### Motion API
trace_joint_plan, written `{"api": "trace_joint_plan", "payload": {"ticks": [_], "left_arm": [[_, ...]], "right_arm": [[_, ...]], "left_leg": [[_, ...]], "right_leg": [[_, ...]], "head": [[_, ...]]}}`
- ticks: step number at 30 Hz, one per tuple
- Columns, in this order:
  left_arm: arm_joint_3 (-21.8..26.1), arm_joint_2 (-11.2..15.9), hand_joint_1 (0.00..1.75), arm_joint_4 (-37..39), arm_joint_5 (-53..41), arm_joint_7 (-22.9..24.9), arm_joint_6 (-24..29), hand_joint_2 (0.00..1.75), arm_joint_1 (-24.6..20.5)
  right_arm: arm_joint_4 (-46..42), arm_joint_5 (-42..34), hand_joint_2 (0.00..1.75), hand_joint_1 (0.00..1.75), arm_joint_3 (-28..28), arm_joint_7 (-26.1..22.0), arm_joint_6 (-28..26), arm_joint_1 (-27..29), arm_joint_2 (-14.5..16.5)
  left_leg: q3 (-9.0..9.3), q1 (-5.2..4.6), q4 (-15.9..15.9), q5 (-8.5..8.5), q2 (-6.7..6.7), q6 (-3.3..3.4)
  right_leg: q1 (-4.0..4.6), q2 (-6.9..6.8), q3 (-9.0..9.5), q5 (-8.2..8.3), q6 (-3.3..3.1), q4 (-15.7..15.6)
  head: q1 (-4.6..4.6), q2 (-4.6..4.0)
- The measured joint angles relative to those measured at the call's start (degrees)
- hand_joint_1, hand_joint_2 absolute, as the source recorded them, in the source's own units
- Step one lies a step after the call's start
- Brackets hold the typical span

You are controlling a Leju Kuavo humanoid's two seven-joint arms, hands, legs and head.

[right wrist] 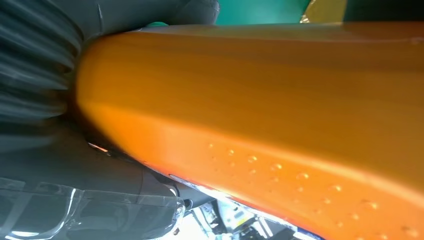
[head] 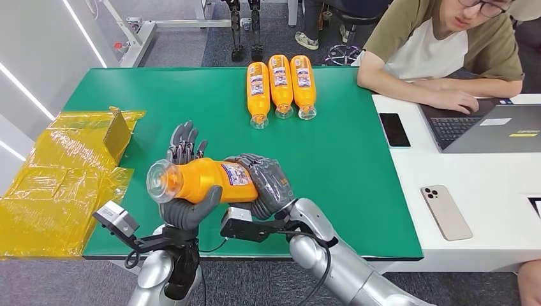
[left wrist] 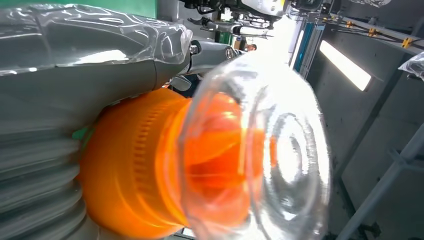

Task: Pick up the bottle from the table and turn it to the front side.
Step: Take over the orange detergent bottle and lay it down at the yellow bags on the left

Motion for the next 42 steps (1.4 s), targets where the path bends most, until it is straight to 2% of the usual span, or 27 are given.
{"api": "trace_joint_plan", "payload": {"ticks": [3, 4, 7, 8, 18, 21, 22, 25, 26, 27, 30, 33, 37, 42], "left_arm": [[0.16, -0.01, 0.0, 0.0, -0.05, -0.01, 0.0, 1.75, 0.0], [0.19, -0.02, 0.37, 0.0, -0.05, -0.01, 0.0, 1.75, 0.0], [0.23, -0.02, 1.68, 0.0, -0.08, -0.03, 0.01, 1.75, 0.0], [0.23, -0.02, 1.75, 0.0, -0.09, -0.1, 0.02, 1.75, 0.0], [0.5, -0.02, 1.75, -0.02, 0.8, -2.28, 1.85, 1.75, 0.02], [0.75, -0.04, 1.75, -0.08, 1.34, -2.68, 2.63, 1.75, 0.14], [0.81, -0.04, 1.75, -0.18, 1.46, -2.76, 2.86, 1.75, 0.29], [0.88, -0.04, 1.75, -0.75, 1.61, -2.81, 3.4, 1.75, 0.94], [0.91, -0.04, 1.75, -0.96, 1.62, -2.81, 3.53, 1.75, 1.16], [0.93, -0.04, 1.75, -1.15, 1.63, -2.82, 3.65, 1.75, 1.34], [1.0, -0.04, 1.75, -1.63, 1.55, -2.8, 4.06, 1.75, 1.57], [1.06, -0.05, 1.75, -2.23, 0.21, -2.5, 6.22, 1.75, 1.48], [1.07, 0.12, 1.75, -3.1, -7.62, -0.79, 14.54, 1.75, 0.77], [1.09, 0.92, 1.75, -3.64, -15.77, 1.71, 21.05, 1.75, 0.02]], "right_arm": [[0.2, -0.37, 1.75, 1.73, 0.29, -0.04, 0.2, -0.49, 0.0], [0.25, -0.4, 1.75, 1.73, 0.33, -0.05, 0.24, -0.56, 0.0], [0.3, -0.4, 1.75, 1.69, 0.44, -0.04, 0.3, -0.74, 0.0], [0.32, -0.41, 1.75, 1.67, 0.47, -0.03, 0.32, -0.81, 0.0], [1.38, -0.39, 1.75, 1.65, 1.26, 0.51, 1.19, -2.23, 0.34], [1.6, 0.2, 1.75, 1.58, 1.59, 1.18, 1.38, -2.41, 0.47], [1.59, 0.61, 1.75, 1.47, 1.64, 1.49, 1.46, -2.35, 0.48], [1.18, 2.38, 1.75, 0.38, 1.67, 2.61, 1.67, -1.67, 0.46], [0.97, 3.08, 1.75, 0.07, 1.67, 3.05, 1.69, -1.32, 0.43], [0.78, 3.76, 1.75, 0.0, 1.67, 3.48, 1.68, -0.96, 0.39], [0.2, 5.24, 1.75, 0.0, 1.64, 4.28, 0.9, 0.3, 0.29], [-1.16, 3.55, 1.75, 0.0, 1.1, 2.67, -3.26, 2.43, 0.33], [-4.57, -2.52, 1.75, 0.0, -1.12, -2.98, -12.82, 5.64, 0.73], [-7.48, -6.75, 1.75, 0.0, -3.01, -7.22, -16.97, 8.2, 0.82]], "left_leg": [[0.0, 0.0, 0.0, 0.0, 0.0, 0.0], [0.0, 0.0, 0.0, 0.0, 0.0, 0.0], [-0.01, 0.0, 0.0, 0.0, 0.0, 0.0], [-0.01, 0.0, 0.0, 0.0, 0.0, 0.0], [-0.01, 0.0, -0.01, 0.0, 0.0, -0.01], [0.0, 0.0, 0.0, 0.0, 0.0, -0.01], [0.0, 0.0, 0.0, 0.0, 0.0, -0.01], [0.0, 0.0, 0.0, 0.0, 0.0, -0.01], [0.0, 0.0, 0.0, 0.0, 0.0, -0.01], [0.0, 0.0, 0.0, 0.0, 0.0, -0.01], [-0.01, 0.0, -0.01, 0.0, 0.0, -0.01], [-0.01, 0.0, 0.0, 0.0, -0.01, -0.01], [-0.01, 0.0, -0.01, 0.0, -0.02, -0.01], [0.0, 0.0, -0.01, 0.0, -0.02, -0.01]], "right_leg": [[0.0, 0.0, 0.0, 0.0, 0.0, 0.0], [0.0, 0.0, 0.0, 0.0, 0.0, 0.0], [0.0, 0.0, 0.0, 0.0, 0.0, 0.0], [0.0, 0.0, 0.0, 0.0, 0.0, 0.0], [0.0, 0.0, 0.0, 0.0, 0.0, 0.01], [0.0, 0.0, 0.0, 0.0, 0.0, 0.01], [0.0, 0.0, 0.0, 0.0, 0.0, 0.01], [0.0, 0.01, -0.01, -0.01, 0.0, 0.0], [0.0, 0.01, -0.02, -0.01, 0.0, 0.0], [0.0, 0.0, -0.02, -0.01, 0.0, -0.01], [0.0, 0.0, -0.02, -0.01, 0.0, -0.01], [0.0, -0.01, -0.02, -0.01, 0.0, -0.01], [0.0, -0.01, -0.01, -0.01, 0.0, 0.0], [0.0, -0.01, -0.01, -0.01, 0.0, 0.0]], "head": [[0.01, 0.0], [0.0, 0.0], [0.0, 0.0], [0.0, 0.0], [0.0, 0.0], [-0.01, 0.0], [-0.01, 0.0], [0.0, 0.0], [0.0, -0.01], [0.0, -0.01], [0.0, -0.01], [0.01, -0.01], [0.0, 0.0], [0.0, 0.0]]}}
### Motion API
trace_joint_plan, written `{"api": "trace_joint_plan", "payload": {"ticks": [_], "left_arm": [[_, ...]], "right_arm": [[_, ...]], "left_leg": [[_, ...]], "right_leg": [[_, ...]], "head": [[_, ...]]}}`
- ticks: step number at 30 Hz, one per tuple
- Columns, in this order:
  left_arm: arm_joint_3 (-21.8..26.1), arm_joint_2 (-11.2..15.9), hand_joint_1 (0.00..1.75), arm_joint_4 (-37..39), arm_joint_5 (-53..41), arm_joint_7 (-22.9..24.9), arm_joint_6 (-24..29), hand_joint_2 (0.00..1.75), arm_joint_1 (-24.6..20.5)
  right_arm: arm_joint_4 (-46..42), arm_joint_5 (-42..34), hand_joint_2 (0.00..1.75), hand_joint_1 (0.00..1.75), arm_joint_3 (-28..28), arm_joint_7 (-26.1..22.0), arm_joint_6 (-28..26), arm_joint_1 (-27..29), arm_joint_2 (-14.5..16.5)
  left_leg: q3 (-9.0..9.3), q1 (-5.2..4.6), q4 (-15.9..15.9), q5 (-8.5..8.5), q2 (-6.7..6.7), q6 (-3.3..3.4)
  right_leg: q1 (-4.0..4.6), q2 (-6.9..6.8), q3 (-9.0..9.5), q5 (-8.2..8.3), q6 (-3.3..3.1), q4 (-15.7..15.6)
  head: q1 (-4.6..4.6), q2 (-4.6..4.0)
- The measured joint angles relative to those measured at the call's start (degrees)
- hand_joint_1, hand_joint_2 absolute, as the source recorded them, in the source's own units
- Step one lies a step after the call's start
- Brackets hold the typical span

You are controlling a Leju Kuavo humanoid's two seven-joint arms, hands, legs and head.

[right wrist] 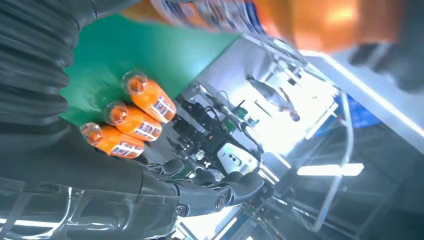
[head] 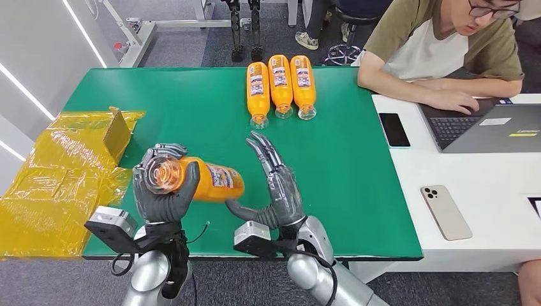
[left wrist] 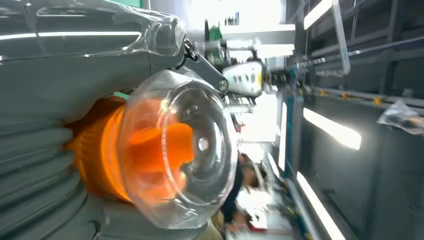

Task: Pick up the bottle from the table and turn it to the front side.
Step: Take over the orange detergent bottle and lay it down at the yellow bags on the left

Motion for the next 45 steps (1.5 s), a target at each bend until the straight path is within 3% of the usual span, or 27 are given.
{"api": "trace_joint_plan", "payload": {"ticks": [3, 6, 11, 14, 19, 24, 30, 35, 42, 43, 45], "left_arm": [[0.12, 1.21, 1.75, 0.25, -12.78, 4.76, 7.57, 1.75, -0.69], [0.96, 3.94, 1.75, 2.59, -31.93, 12.47, 14.49, 1.75, -2.05], [3.52, 11.23, 1.75, 11.36, -59.6, 26.53, 19.7, 1.75, -5.9], [5.83, 16.26, 1.75, 17.32, -65.87, 29.73, 20.65, 1.75, -9.55], [7.0, 22.65, 1.75, 30.56, -69.47, 27.97, 20.32, 1.75, -18.07], [6.05, 26.2, 1.75, 42.29, -72.22, 25.87, 13.81, 1.75, -24.92], [2.37, 28.6, 1.75, 50.27, -72.54, 19.48, 2.75, 1.75, -28.75], [-0.72, 29.98, 1.75, 53.32, -72.44, 12.95, 0.3, 1.75, -29.56], [-5.19, 29.82, 1.75, 55.7, -72.5, 11.55, -3.09, 1.75, -31.01], [-5.93, 29.67, 1.68, 55.95, -72.5, 11.59, -3.51, 1.75, -31.22], [-7.14, 29.4, 0.88, 56.33, -72.5, 11.68, -3.94, 1.75, -31.51]], "right_arm": [[-1.91, -5.33, 1.75, 0.0, -0.77, -5.07, -3.51, 1.71, 0.08], [-4.24, -10.39, 1.75, 0.0, -0.99, -9.27, -4.75, 3.38, 0.27], [-8.28, -14.99, 1.75, 0.0, -1.43, -12.59, -4.94, 5.86, 0.44], [-9.8, -15.57, 1.75, 0.0, -2.04, -13.93, -4.94, 7.46, 0.46], [-11.18, -16.52, 1.75, 0.0, -3.02, -15.09, -4.94, 8.68, 0.95], [-12.36, -16.52, 1.75, 0.0, -3.54, -14.62, -4.94, 8.68, 1.67], [-13.08, -16.03, 1.75, 0.0, -3.95, -13.72, -4.94, 8.64, 2.33], [-13.21, -15.87, 1.75, 0.0, -4.02, -13.22, -4.94, 8.28, 2.9], [-13.2, -14.99, 1.75, 0.0, -4.28, -12.59, -4.94, 7.92, 4.03], [-13.2, -14.88, 1.75, 0.0, -4.3, -12.58, -4.94, 7.93, 4.15], [-13.2, -14.62, 1.75, 0.0, -4.31, -12.59, -4.94, 7.94, 4.26]], "left_leg": [[0.0, 0.0, -0.01, 0.0, 0.01, 0.0], [0.02, 0.01, -0.03, 0.01, 0.03, -0.02], [0.05, 0.04, -0.09, 0.1, 0.06, -0.15], [0.04, 0.06, -0.09, 0.17, 0.12, -0.27], [0.02, 0.07, -0.09, 0.26, 0.07, -0.37], [0.02, 0.06, -0.09, 0.3, 0.19, -0.4], [-0.01, 0.06, -0.08, 0.29, 0.19, -0.4], [-0.02, 0.07, -0.09, 0.28, 0.2, -0.42], [-0.02, 0.07, -0.09, 0.29, 0.18, -0.42], [-0.02, 0.06, -0.09, 0.29, 0.18, -0.42], [-0.02, 0.06, -0.09, 0.29, 0.19, -0.42]], "right_leg": [[0.0, 0.01, 0.0, 0.0, 0.0, 0.01], [0.0, 0.03, 0.0, 0.0, -0.01, 0.02], [0.01, 0.05, -0.03, 0.0, -0.05, 0.06], [0.04, 0.1, -0.1, 0.04, -0.1, 0.1], [0.07, 0.07, -0.14, 0.11, -0.21, 0.16], [0.06, 0.19, -0.19, 0.18, -0.28, 0.17], [0.06, 0.21, -0.22, 0.18, -0.28, 0.17], [0.05, 0.23, -0.26, 0.17, -0.29, 0.17], [0.06, 0.19, -0.26, 0.17, -0.28, 0.17], [0.05, 0.19, -0.26, 0.17, -0.29, 0.17], [0.05, 0.21, -0.26, 0.17, -0.29, 0.17]], "head": [[0.01, 0.0], [0.01, 0.0], [0.0, 0.0], [-0.02, -0.01], [0.0, 0.0], [0.01, 0.0], [0.02, -0.01], [0.01, 0.0], [0.02, -0.01], [0.02, -0.01], [0.02, 0.0]]}}
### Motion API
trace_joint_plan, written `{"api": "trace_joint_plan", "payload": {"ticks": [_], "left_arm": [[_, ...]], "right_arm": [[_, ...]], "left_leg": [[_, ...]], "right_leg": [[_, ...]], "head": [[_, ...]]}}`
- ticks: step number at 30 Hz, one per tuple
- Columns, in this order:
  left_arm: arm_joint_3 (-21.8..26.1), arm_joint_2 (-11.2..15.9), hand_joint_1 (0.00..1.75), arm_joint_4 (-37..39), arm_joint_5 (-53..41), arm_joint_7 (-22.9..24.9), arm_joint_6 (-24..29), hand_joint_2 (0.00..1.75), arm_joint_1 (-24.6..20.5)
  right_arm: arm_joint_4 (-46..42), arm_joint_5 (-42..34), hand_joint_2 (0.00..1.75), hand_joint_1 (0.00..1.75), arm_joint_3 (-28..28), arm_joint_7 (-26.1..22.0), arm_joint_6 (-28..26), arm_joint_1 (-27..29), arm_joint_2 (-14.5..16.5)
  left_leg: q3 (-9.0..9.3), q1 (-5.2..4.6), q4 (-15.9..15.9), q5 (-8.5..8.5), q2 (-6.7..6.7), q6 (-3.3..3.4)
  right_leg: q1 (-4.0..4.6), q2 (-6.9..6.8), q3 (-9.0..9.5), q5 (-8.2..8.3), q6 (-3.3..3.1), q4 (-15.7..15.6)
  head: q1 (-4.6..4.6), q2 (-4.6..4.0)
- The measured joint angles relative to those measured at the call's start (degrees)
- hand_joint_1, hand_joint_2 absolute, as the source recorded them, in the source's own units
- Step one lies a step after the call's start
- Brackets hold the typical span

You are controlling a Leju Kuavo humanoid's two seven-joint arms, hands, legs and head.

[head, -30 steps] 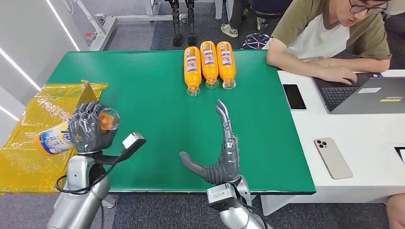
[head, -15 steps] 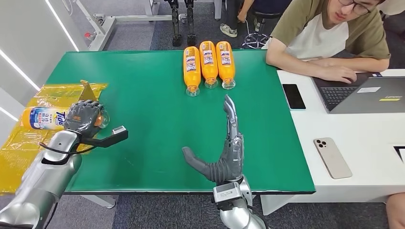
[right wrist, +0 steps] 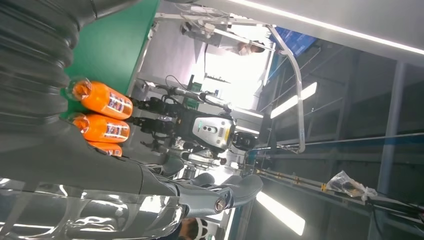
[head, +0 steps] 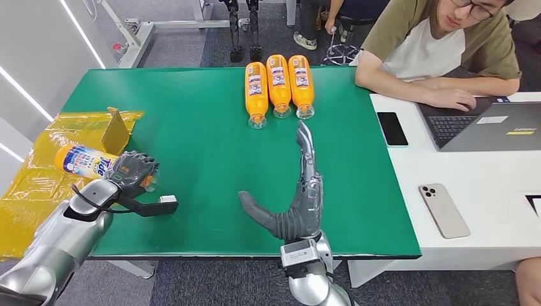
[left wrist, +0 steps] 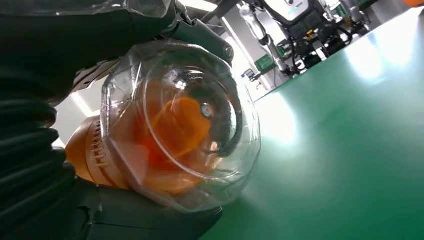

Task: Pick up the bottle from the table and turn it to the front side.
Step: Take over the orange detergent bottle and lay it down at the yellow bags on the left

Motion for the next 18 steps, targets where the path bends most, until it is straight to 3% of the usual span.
{"api": "trace_joint_plan", "payload": {"ticks": [2, 3, 18], "left_arm": [[-0.8, -0.25, 0.07, 0.31, 0.17, 0.24, -0.5, 1.75, -0.18], [-1.06, -0.38, 0.0, 0.45, 0.49, 0.42, -0.78, 1.75, -0.22], [0.18, -2.88, 0.0, 0.8, 10.14, -0.79, -1.57, 1.75, 0.31]], "right_arm": [[0.01, 0.31, 1.75, 0.0, -0.02, 0.02, 0.0, 0.03, 0.01], [0.0, 0.49, 1.75, 0.0, -0.02, 0.09, 0.0, 0.06, 0.01], [-0.01, 1.32, 1.75, 0.0, -0.09, 0.63, 0.0, 1.43, 0.01]], "left_leg": [[0.0, 0.0, 0.0, 0.0, 0.0, 0.0], [0.0, -0.01, 0.0, 0.0, 0.0, 0.0], [-0.01, 0.0, 0.0, -0.01, -0.02, -0.01]], "right_leg": [[0.0, 0.01, 0.0, 0.0, 0.0, 0.0], [0.0, 0.0, 0.0, 0.0, 0.0, -0.01], [0.0, -0.02, 0.0, 0.0, 0.0, 0.0]], "head": [[-0.01, 0.0], [-0.01, 0.0], [-0.01, -0.01]]}}
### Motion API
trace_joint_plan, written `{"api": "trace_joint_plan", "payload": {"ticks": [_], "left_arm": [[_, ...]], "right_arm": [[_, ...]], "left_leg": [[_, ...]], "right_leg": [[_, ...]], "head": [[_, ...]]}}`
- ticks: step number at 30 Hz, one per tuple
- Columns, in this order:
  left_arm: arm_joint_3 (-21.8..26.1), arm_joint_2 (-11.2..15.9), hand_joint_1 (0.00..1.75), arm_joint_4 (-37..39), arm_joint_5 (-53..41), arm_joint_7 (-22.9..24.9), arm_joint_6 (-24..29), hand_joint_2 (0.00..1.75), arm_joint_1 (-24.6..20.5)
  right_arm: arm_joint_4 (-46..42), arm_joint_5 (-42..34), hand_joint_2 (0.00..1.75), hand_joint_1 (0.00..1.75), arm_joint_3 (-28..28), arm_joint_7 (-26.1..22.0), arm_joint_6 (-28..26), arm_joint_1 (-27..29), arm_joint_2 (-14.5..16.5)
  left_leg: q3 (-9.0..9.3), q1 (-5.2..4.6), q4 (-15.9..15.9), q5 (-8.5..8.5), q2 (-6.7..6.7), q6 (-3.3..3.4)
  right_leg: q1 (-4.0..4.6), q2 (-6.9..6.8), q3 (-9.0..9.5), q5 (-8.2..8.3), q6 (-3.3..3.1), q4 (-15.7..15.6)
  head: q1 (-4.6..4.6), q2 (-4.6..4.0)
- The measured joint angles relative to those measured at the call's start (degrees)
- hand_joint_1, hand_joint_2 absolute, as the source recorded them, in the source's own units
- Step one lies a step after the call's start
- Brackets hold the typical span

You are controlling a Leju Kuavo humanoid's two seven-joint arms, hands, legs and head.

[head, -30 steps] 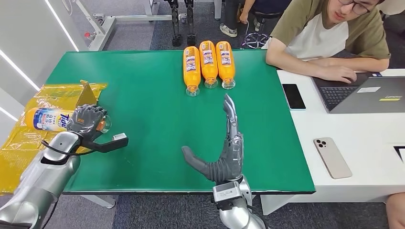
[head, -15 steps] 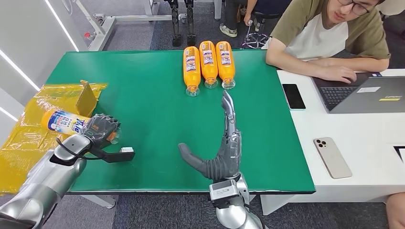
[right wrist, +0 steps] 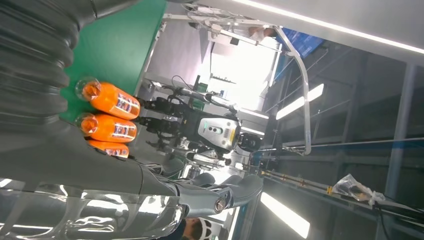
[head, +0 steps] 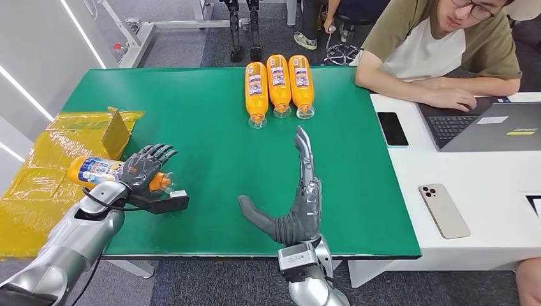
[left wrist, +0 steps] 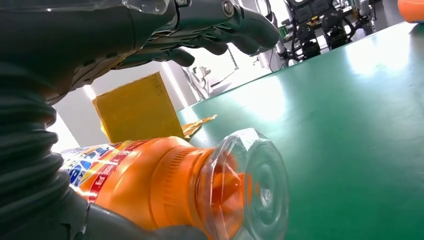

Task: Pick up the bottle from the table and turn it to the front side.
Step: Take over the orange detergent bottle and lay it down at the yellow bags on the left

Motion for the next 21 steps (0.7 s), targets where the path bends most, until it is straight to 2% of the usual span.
{"api": "trace_joint_plan", "payload": {"ticks": [7, 11, 15, 17, 21], "left_arm": [[0.22, -0.35, 0.0, 0.0, 0.76, -0.27, 0.22, 1.75, 0.08], [3.08, -0.81, 0.0, -0.09, 7.85, -4.31, 4.22, 1.75, 0.73], [9.53, -1.91, 0.0, -1.87, 21.33, -15.33, 12.31, 1.75, 2.65], [12.75, -2.51, 0.0, -5.17, 32.17, -20.93, 15.09, 1.75, 4.53], [14.1, -2.79, 0.0, -19.04, 57.96, -23.57, 21.79, 1.75, 9.39]], "right_arm": [[0.0, 0.02, 1.75, 0.0, 0.0, -0.02, 0.0, 0.08, -0.01], [0.0, -0.09, 1.75, 0.0, 0.0, 0.03, 0.0, 0.3, -0.05], [0.01, -1.1, 1.75, 0.0, 0.0, -0.37, 0.0, 0.37, -0.23], [0.08, -2.28, 1.75, 0.0, 0.0, -1.28, 0.0, 0.32, -0.36], [0.8, -4.51, 1.75, 0.0, 0.0, -2.99, 0.0, 0.07, -0.69]], "left_leg": [[0.0, 0.0, 0.0, 0.0, 0.0, 0.0], [0.0, 0.0, 0.0, 0.0, 0.01, 0.0], [0.0, -0.01, 0.0, 0.0, 0.01, 0.0], [0.0, -0.01, 0.0, 0.0, 0.02, 0.0], [0.0, -0.01, 0.0, -0.01, 0.0, 0.0]], "right_leg": [[0.0, 0.0, 0.0, 0.0, 0.0, 0.0], [0.0, 0.01, 0.0, 0.0, 0.0, 0.0], [-0.01, 0.02, -0.01, 0.0, 0.0, -0.01], [-0.01, 0.03, -0.01, 0.0, 0.0, -0.01], [-0.01, 0.0, 0.0, 0.0, 0.0, -0.02]], "head": [[0.01, 0.01], [0.0, 0.01], [0.0, 0.0], [0.0, 0.01], [0.02, 0.01]]}}
